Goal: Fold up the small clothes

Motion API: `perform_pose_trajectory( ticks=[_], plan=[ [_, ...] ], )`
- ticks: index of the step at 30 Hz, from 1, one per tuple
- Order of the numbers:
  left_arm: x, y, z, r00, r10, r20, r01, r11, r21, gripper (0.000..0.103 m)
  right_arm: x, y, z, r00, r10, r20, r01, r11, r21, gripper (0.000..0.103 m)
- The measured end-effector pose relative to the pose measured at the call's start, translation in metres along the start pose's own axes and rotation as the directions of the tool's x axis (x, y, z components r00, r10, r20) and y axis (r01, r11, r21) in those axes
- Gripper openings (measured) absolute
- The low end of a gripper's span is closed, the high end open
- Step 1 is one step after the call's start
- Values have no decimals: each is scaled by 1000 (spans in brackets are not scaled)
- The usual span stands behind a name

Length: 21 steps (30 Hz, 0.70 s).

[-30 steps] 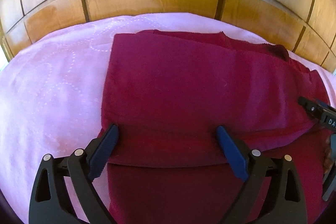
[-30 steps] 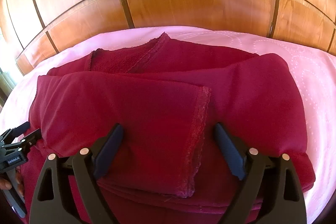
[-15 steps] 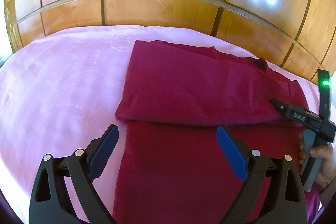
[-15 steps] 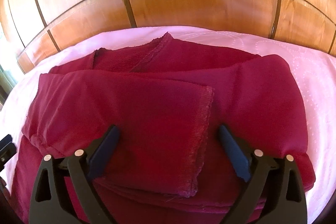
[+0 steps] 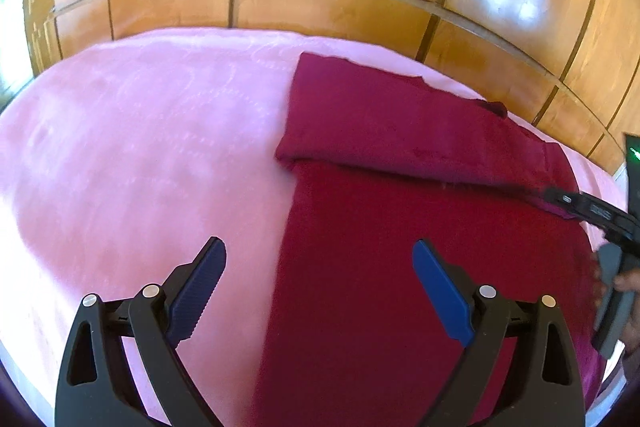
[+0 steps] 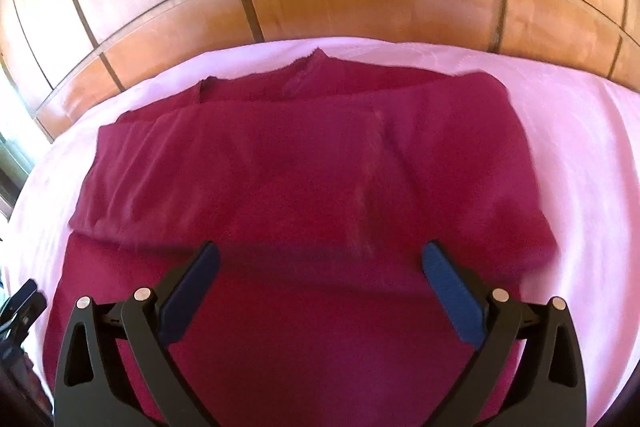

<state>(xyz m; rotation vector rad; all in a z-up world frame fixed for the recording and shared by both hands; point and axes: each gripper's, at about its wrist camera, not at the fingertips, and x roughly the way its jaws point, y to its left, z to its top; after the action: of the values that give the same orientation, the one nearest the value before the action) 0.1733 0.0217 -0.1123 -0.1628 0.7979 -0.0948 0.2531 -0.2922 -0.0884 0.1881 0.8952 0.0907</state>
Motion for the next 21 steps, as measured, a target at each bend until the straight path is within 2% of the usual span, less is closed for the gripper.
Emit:
perform_pose_trajectory(
  ticks=[4, 8, 13, 17, 21],
  plan=[
    [-2, 11, -15, 999, -12, -31, 11, 1000, -21, 93, -23, -18, -27, 1000, -15, -20, 16, 1000, 17, 101],
    [-10, 22, -33, 997, -53, -58, 51, 998, -44, 93, -44, -39, -58, 998, -44, -49, 45, 999, 21, 101],
    [-34, 29, -60, 992, -108, -65, 106, 994, -25, 93, -80, -66, -103, 996, 55, -68, -45, 989, 141, 101],
    [-51, 30, -79, 985, -140, -95, 143, 990, 21, 83, -109, -72, -135, 993, 98, -69, -85, 980, 179, 95],
    [-64, 37, -95, 970, -195, -147, 197, 980, -1, 66, -129, -71, -160, 988, 111, -106, -90, 979, 181, 78]
  ],
)
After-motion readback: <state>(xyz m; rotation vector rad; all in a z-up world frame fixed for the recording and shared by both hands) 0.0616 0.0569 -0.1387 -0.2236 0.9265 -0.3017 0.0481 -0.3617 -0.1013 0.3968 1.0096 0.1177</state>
